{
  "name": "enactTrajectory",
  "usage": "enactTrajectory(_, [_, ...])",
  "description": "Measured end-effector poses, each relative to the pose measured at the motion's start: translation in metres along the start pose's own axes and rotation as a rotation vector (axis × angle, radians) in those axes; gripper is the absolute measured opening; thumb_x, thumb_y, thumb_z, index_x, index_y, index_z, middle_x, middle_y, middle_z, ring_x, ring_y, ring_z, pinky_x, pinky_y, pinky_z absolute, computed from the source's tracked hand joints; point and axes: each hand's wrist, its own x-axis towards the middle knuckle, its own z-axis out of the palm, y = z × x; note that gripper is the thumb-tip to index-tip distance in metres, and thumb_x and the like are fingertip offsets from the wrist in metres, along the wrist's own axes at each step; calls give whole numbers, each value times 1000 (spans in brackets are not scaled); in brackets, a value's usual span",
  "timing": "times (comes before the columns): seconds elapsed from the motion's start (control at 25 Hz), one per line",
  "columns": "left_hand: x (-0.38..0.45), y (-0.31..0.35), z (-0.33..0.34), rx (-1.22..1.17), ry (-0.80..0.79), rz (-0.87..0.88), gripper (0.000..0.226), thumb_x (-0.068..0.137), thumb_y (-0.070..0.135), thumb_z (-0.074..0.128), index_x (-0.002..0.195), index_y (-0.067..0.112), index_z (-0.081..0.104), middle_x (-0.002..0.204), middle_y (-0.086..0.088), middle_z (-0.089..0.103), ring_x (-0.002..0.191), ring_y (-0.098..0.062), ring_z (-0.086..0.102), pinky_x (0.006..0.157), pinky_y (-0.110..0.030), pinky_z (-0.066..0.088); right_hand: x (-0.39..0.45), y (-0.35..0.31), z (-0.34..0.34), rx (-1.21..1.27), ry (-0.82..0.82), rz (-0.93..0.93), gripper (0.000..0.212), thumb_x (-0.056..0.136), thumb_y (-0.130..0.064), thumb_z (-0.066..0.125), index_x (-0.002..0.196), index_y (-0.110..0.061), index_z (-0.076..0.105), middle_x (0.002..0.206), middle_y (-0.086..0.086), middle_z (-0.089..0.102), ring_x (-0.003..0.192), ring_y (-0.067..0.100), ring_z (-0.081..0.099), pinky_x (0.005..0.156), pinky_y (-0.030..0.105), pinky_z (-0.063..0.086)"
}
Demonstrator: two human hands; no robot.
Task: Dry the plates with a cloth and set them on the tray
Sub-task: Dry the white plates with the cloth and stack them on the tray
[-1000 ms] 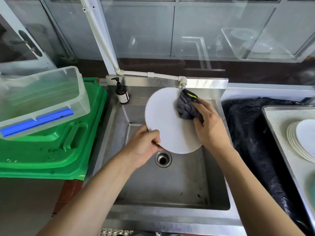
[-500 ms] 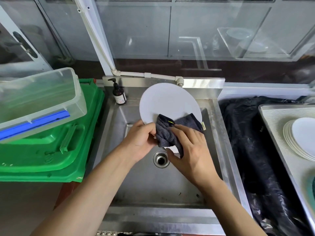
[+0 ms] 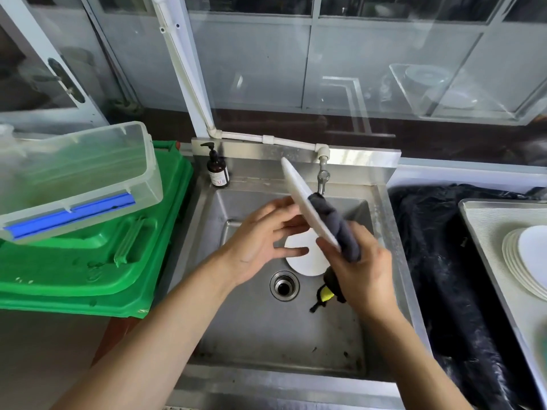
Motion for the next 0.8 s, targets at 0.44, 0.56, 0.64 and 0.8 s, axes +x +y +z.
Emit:
enactTrajectory(0.44, [12,-21,-22,-180,214,-189,26,74,2,54,96,13,61,95,-11,65,88,-24,60,88,-36,49,8,17,-22,1002,-75,599,41,80,-31,85,119,-38,74,123,-1,74,108,14,72,76,25,61])
enactTrajectory(0.56, [14,-26,-18,-394,129,-97,42,66,-5,52,99,19,61,104,-8,70,100,-25,63,98,-39,46,2,37,-8,1013,-60,679,45,65,-47,92,107,-43,76,114,-2,77,101,14,75,71,30,62])
enactTrajectory(0.64, [15,-28,-13,-451,149,-57,47,63,-11,48,93,22,61,105,-6,70,101,-25,65,102,-41,46,-3,52,4,1051,-42,741,48,65,-48,93,110,-44,75,118,-1,76,104,19,75,73,37,63])
enactTrajectory(0.8, [13,-32,-9,-460,193,-81,50,63,-14,44,76,24,73,99,-8,74,87,-26,73,95,-51,49,-11,74,5,1117,-110,851,50,77,-43,90,123,-38,70,130,6,70,116,32,70,91,54,57])
